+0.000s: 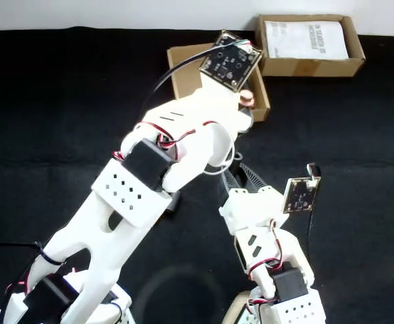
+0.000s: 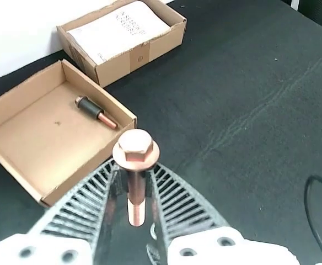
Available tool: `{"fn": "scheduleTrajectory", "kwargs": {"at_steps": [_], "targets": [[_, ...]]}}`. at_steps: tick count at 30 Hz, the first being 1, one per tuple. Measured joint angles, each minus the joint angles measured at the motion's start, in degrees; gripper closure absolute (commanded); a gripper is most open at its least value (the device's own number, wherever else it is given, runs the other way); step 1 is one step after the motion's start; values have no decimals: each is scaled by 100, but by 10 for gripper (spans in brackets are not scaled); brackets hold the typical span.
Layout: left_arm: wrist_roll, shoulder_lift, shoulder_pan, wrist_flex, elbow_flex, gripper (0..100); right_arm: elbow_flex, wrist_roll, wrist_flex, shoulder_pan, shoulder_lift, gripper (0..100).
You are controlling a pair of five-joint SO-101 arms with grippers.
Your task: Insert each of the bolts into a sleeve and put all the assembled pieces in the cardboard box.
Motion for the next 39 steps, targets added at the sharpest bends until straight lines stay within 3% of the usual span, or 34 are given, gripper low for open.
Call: {"fn": "scheduleTrajectory", "kwargs": {"at_steps": [39], "targets": [[9, -18, 308, 149, 325, 993, 0, 246, -290, 44, 0, 991]]}}
